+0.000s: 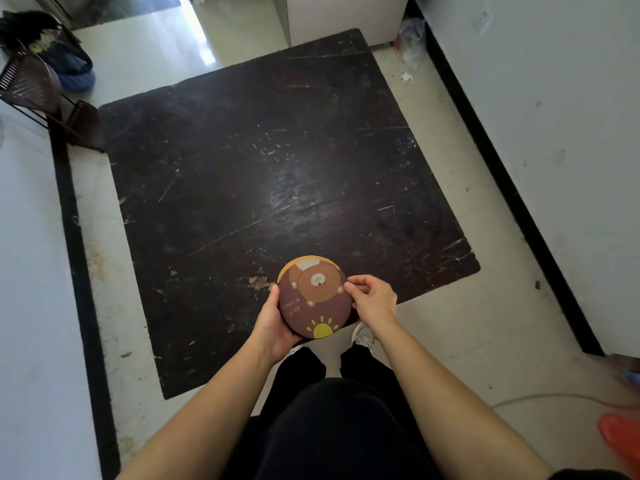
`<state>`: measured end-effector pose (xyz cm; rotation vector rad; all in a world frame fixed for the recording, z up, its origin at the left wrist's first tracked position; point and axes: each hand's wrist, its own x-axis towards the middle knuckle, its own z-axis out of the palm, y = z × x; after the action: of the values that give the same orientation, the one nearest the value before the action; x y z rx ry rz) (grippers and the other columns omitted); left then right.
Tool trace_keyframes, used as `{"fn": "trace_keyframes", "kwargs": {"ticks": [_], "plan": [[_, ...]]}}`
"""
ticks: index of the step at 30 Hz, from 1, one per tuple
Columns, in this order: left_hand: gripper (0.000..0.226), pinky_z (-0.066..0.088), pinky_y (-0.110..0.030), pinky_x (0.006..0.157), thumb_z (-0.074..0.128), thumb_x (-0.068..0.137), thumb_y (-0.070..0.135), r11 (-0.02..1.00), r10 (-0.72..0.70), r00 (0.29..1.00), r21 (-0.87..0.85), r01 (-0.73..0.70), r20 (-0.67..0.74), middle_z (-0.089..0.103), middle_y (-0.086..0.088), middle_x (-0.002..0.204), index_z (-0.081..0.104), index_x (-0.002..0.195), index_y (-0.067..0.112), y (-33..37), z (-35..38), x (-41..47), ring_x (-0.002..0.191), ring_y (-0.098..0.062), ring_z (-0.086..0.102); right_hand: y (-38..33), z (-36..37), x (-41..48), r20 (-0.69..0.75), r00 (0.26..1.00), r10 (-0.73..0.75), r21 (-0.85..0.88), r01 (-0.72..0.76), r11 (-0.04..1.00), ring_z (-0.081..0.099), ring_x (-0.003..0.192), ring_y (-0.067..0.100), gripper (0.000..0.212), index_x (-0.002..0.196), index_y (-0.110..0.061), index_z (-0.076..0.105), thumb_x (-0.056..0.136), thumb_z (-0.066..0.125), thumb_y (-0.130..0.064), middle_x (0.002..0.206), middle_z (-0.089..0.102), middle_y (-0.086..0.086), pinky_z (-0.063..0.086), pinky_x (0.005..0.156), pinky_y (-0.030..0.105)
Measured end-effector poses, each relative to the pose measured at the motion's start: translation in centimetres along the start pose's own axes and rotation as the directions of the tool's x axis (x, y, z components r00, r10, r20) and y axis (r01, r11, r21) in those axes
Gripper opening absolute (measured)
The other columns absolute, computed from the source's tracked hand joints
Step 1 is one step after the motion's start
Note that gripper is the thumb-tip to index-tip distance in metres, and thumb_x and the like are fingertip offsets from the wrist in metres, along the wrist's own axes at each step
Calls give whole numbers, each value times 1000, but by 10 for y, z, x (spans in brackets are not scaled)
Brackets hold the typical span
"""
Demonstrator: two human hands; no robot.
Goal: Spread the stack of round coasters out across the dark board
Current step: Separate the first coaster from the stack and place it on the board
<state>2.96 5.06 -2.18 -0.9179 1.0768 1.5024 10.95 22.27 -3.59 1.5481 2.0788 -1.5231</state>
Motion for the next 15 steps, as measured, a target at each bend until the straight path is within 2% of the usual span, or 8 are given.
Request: {"fn": "trace_keyframes", "kwargs": {"ticks": [3, 5, 7, 10, 12, 13, 14, 15], "plan": [[62, 54, -52, 89, 32, 95, 64, 1000, 5, 1000, 26, -6, 27, 74, -11, 117, 67, 122, 21, 2, 1, -1, 114, -33, 64, -5, 1, -1, -35, 990, -139, -274, 125, 954, 58, 78, 9, 8, 91, -30, 73, 89, 66, -31, 90, 67, -11, 48, 72, 28], [57, 56, -52, 87, 33, 96, 59, 999, 11, 999, 34, -13, 52, 74, -12, 115, 66, 122, 19, 2, 2, 0, 114, -34, 64, -11, 5, -3, -61, 977, -206, -344, 173, 923, 52, 84, 11, 9, 95, -29, 69, 92, 60, -33, 102, 56, -9, 38, 71, 28], [56, 56, -53, 85, 34, 95, 52, 999, 7, 998, 37, -10, 66, 74, -14, 114, 65, 123, 15, 2, 2, 1, 114, -35, 64, -15, 8, -4, -49, 978, -204, -282, 183, 942, 57, 90, 16, 10, 100, -27, 61, 96, 54, -33, 102, 58, -8, 37, 72, 29], [55, 54, -55, 88, 34, 92, 48, 999, -8, 1000, 47, 7, 29, 74, -16, 113, 65, 121, 13, 3, 2, 5, 112, -37, 63, -16, 3, -2, 34, 997, -75, -115, 78, 990, 63, 95, 18, 16, 104, -27, 54, 94, 56, -40, 87, 60, -17, 39, 73, 29], [53, 54, -55, 87, 35, 94, 52, 998, -25, 1000, 57, 25, -13, 73, -16, 115, 66, 118, 16, 3, 4, 6, 111, -37, 64, -13, -8, 2, 97, 995, -1, -113, 12, 994, 63, 99, 19, 34, 117, -25, 57, 89, 64, -43, 91, 62, -11, 46, 79, 31], [52, 55, -54, 85, 36, 96, 54, 998, -32, 999, 59, 34, -31, 73, -15, 115, 67, 117, 18, 3, 5, 7, 109, -37, 64, -10, -14, 4, 141, 990, 22, -129, -3, 992, 64, 98, 21, 37, 121, -22, 60, 88, 66, -38, 95, 66, -4, 50, 82, 33], [51, 55, -53, 82, 36, 97, 55, 998, -40, 998, 48, 42, -40, 73, -14, 113, 68, 116, 19, 2, 7, 8, 108, -36, 65, -7, -19, 6, 190, 981, 41, -123, -17, 992, 66, 92, 21, 35, 121, -19, 65, 88, 67, -29, 96, 68, 2, 56, 77, 35], [51, 55, -52, 79, 36, 98, 55, 999, -45, 998, 28, 46, -38, 74, -13, 110, 69, 115, 19, 2, 7, 9, 107, -35, 66, -4, -24, 7, 230, 971, 58, -96, -36, 995, 67, 84, 21, 31, 119, -17, 68, 88, 67, -21, 93, 69, 5, 59, 66, 35]]}}
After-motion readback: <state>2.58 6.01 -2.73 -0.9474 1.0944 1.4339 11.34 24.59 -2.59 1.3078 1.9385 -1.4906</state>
